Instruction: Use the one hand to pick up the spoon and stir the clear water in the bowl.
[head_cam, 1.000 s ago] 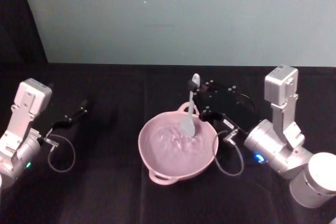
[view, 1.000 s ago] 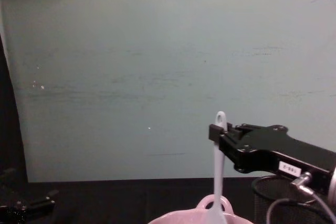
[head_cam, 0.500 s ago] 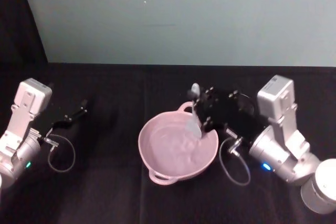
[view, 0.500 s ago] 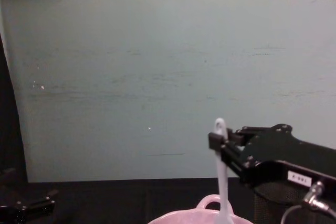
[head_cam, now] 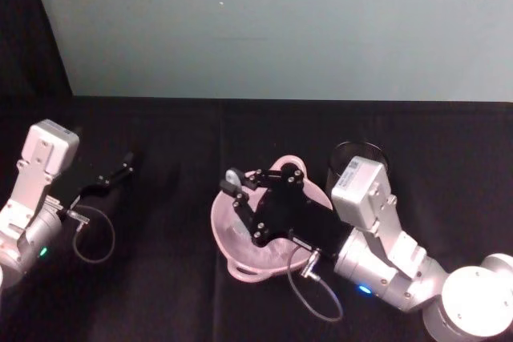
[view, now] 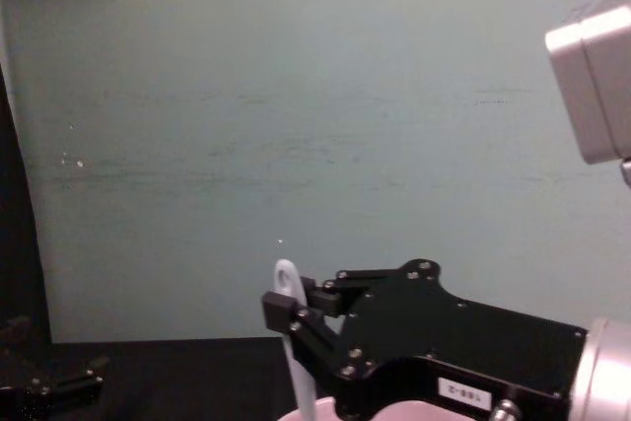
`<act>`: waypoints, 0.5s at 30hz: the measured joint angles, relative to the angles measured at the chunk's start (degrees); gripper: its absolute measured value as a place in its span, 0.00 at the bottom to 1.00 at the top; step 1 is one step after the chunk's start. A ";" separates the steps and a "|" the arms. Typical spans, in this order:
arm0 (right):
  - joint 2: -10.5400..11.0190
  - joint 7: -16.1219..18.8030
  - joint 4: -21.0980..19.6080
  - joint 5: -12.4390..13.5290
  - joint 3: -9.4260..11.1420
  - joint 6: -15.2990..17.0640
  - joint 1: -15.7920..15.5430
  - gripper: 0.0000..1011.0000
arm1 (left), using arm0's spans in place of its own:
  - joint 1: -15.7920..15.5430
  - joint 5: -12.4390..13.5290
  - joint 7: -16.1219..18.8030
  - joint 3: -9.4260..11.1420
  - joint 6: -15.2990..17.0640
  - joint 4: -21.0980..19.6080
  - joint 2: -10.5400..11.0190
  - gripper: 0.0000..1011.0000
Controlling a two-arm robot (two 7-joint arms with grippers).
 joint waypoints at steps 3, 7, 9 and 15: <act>-0.73 0.10 0.20 0.18 -0.50 -0.10 0.29 0.12 | 0.00 0.00 0.00 0.00 0.00 0.00 0.00 0.99; -1.76 0.14 1.18 1.24 -0.58 -0.45 0.76 0.12 | 0.00 0.00 0.00 0.00 0.00 0.00 0.00 0.99; -2.59 0.14 2.48 2.80 -0.12 -0.84 1.08 0.12 | 0.00 0.00 0.00 0.00 0.00 0.00 0.00 0.99; -5.07 0.27 7.09 8.56 2.33 -1.61 2.45 0.12 | 0.00 0.00 0.00 0.00 0.00 0.00 0.00 0.99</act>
